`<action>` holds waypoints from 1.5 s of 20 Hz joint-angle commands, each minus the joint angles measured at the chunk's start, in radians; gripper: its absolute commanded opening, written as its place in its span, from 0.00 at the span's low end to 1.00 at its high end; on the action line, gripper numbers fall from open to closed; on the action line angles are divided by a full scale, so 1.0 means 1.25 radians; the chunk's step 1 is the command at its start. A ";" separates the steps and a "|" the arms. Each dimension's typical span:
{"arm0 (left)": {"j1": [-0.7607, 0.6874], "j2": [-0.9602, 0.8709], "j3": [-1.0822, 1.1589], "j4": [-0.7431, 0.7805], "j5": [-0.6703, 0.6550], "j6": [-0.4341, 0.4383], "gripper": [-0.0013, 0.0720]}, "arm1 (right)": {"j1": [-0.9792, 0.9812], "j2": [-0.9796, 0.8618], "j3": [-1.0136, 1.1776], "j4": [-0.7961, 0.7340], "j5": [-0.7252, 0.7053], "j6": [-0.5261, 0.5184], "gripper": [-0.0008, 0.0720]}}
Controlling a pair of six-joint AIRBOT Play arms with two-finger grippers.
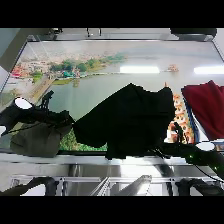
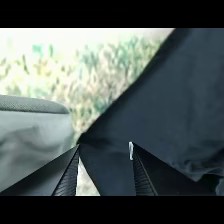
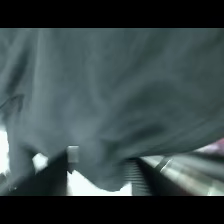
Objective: Fold the shirts.
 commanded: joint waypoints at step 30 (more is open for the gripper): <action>-0.161 0.396 0.843 -0.090 -0.160 0.056 0.04 | -0.475 0.348 1.008 0.169 0.285 -0.128 0.03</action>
